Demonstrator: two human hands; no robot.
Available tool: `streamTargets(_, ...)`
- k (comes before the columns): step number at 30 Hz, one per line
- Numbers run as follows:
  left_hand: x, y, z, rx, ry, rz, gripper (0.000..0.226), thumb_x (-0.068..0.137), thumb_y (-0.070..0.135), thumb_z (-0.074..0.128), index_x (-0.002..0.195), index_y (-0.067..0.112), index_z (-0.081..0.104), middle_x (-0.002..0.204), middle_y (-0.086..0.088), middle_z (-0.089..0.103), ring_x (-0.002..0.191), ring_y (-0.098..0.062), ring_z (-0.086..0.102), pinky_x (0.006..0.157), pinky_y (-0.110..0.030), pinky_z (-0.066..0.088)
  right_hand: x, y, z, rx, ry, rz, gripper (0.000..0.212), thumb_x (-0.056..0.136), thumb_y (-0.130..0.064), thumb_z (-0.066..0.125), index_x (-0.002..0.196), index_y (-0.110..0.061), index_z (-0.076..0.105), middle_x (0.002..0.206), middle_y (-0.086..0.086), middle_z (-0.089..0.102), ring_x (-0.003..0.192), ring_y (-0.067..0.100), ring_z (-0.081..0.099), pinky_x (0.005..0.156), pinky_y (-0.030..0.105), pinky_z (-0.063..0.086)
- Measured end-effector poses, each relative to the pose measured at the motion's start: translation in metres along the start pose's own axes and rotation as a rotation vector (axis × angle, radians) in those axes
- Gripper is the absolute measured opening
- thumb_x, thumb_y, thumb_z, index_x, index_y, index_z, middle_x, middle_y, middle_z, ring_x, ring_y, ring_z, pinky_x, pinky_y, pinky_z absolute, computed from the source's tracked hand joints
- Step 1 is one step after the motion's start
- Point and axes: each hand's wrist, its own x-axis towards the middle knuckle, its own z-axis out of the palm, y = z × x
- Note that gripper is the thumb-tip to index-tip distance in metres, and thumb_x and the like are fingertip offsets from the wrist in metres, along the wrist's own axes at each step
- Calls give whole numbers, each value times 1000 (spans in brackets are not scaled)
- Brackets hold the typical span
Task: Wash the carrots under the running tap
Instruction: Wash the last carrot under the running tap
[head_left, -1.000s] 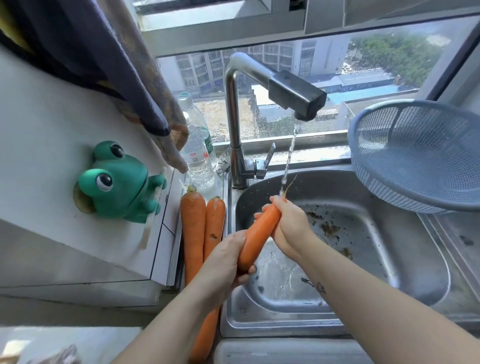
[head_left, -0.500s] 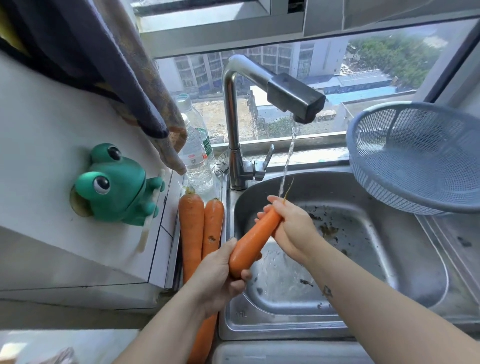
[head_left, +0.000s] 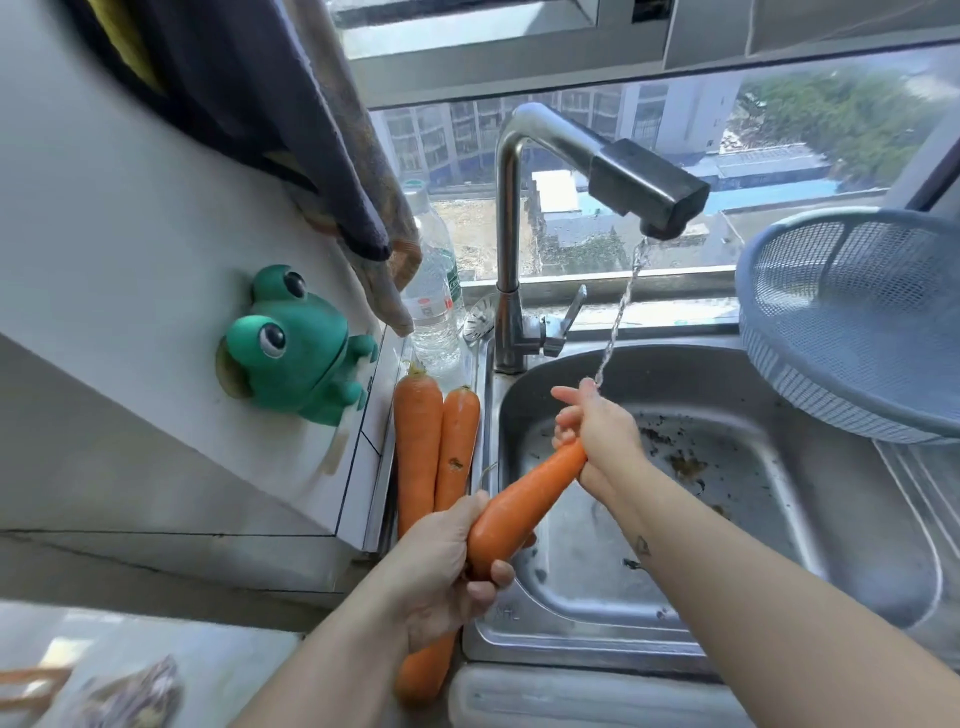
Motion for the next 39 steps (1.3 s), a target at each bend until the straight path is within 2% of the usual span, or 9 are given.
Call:
streamTargets(3,-2,0,-3,-6,1,4,40,100,32,44,117,-3,49,87,-20,70,47,-14,47,31,-14,32,-1,-3,3,31,-5,39,39,104,-33,38,94,-5,64,47,-3,43,39,6,34,41,17,32)
streamTargets(6,-3,1,-2,-31,5,6,38,100,32,43,114,-3,51,84,-19,70,44,-13,46,30,-13,29,-10,0,5,100,-21,-20,20,103,-14,40,111,-8,58,71,4,60,49,9,41,52,21,38)
streamTargets(9,0,2,-1,-57,3,4,40,100,32,44,117,-4,49,85,-20,69,44,-13,47,31,-14,30,-16,6,4,120,-13,-98,21,102,-4,39,118,-7,52,83,8,65,52,9,46,55,22,43)
streamTargets(16,10,10,8,-100,-43,-42,41,98,32,47,120,-3,49,88,-21,68,43,-13,47,29,-15,31,-5,-15,-6,147,-45,52,50,101,-45,36,92,-6,66,59,1,66,52,11,54,56,24,47)
streamTargets(21,28,16,13,-237,-179,-179,44,94,28,48,122,-6,48,85,-21,64,38,-12,48,27,-16,34,-8,-17,-20,296,-280,131,43,105,-32,29,128,-1,46,110,15,63,95,25,63,81,35,50)
streamTargets(27,43,19,26,-317,-293,-254,43,95,27,46,124,-4,47,82,-20,61,35,-11,49,29,-16,37,-8,-15,-30,69,-225,-15,35,102,-18,43,133,-3,41,121,21,59,101,27,65,84,38,55)
streamTargets(32,51,22,31,-289,-280,-246,44,97,31,44,120,-7,49,84,-19,62,35,-11,48,30,-15,37,-5,-12,-46,-270,-287,-166,78,89,-6,64,150,-22,17,122,7,55,104,24,65,84,36,57)
streamTargets(36,50,20,31,-265,-265,-240,45,98,32,43,122,-6,46,83,-19,62,36,-11,49,30,-14,37,3,-19,-49,-361,-196,-191,24,95,-17,58,118,-11,56,116,19,63,101,26,65,78,36,59)
streamTargets(39,51,23,32,-264,-255,-232,45,99,31,42,125,-6,44,83,-19,62,36,-11,49,30,-15,37,5,-20,-44,-284,-150,-157,23,99,-19,50,117,-7,57,113,20,65,99,26,66,76,36,58)
